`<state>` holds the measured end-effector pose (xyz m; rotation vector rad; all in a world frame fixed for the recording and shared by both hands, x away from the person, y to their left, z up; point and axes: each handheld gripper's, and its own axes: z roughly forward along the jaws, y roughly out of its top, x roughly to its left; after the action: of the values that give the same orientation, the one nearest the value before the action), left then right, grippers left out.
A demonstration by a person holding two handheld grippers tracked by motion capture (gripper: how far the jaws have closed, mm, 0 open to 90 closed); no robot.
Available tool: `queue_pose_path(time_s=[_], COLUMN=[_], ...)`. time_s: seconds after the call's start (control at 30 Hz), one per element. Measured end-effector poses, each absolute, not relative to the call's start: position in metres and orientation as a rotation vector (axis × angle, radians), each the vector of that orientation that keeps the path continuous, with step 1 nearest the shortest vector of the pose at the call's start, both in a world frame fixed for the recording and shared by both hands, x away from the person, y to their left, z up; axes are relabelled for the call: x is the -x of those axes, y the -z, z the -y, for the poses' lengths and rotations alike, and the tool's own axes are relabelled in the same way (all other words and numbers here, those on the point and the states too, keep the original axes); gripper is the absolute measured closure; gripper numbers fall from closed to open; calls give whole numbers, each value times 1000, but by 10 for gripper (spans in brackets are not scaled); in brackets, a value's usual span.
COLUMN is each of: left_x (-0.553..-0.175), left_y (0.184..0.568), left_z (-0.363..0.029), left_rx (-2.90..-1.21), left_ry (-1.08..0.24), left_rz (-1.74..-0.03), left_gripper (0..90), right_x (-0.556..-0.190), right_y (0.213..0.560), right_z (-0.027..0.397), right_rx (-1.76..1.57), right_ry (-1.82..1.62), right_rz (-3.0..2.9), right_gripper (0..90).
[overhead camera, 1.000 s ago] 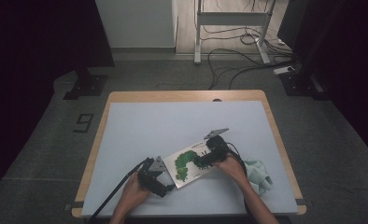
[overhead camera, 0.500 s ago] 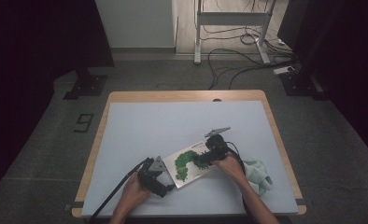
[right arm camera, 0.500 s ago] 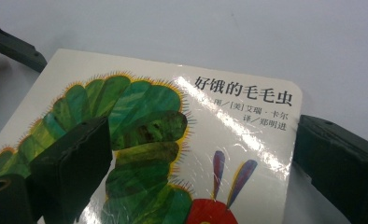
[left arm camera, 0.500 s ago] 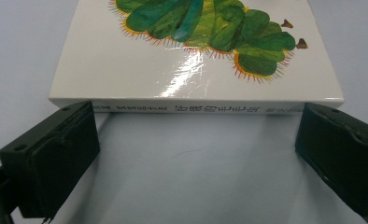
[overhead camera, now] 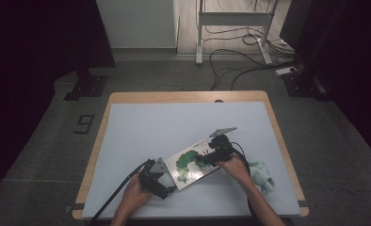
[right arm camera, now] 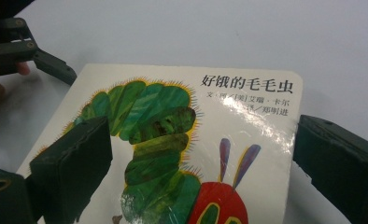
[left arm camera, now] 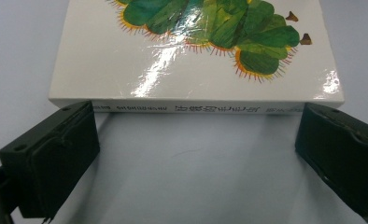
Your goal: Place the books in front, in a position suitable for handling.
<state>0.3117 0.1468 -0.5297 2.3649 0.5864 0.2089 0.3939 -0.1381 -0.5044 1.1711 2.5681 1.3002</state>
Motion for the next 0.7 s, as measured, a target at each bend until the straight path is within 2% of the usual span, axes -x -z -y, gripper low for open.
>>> queue_pose_path(time_s=[0.7], left_x=[-312], left_y=[530], left_z=[-147], left_rx=[-2365], left_ry=[-211], left_rz=[-585], left_gripper=[0], right_x=[-384], right_y=[502], right_z=[148], right_rx=[-1188], right_ry=[-1304], right_rz=[-2589], right_gripper=[72])
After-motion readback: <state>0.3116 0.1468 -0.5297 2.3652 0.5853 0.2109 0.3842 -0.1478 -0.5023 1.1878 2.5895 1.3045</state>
